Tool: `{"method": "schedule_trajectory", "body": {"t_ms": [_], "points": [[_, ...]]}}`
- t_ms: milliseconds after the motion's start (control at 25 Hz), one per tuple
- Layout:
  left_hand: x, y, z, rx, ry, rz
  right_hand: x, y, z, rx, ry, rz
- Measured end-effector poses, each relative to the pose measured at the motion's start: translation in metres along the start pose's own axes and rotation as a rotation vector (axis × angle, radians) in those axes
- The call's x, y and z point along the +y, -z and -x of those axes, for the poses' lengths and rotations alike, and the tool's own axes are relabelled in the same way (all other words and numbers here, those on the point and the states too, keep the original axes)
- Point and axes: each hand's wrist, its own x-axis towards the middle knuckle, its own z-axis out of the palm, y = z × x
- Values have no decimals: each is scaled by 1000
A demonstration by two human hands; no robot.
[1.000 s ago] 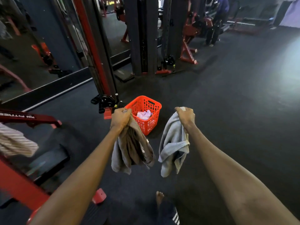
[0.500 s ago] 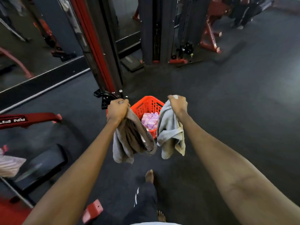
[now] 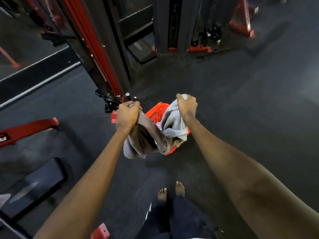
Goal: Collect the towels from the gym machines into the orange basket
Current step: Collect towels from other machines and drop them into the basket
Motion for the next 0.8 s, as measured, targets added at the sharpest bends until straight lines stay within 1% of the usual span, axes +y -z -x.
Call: {"method": "schedule_trajectory", "body": {"t_ms": [160,320,400,520,600,680,800], "points": [[9,-27,-66,16,57,-12,11,-54,-68,-61,-37,42],[-3,-68,-128,35,86,-21,59,-109,-135,-136,-29,150],[-11,-97,-157,18,76,-25,96,-133,-168,-222,-61,191],[-14,-136,-191,-32,105,-22,136,-153,-201,-390,-170,249],[-9,-153,-207,-75,139,24,142,-152,-218,-390,-227,185],[3,-166,-221,-119,107,113,140,-143,-238,-348,-286,126],[27,-178,-244,-125,49,249,138,-125,-275,-253,-347,110]]}}
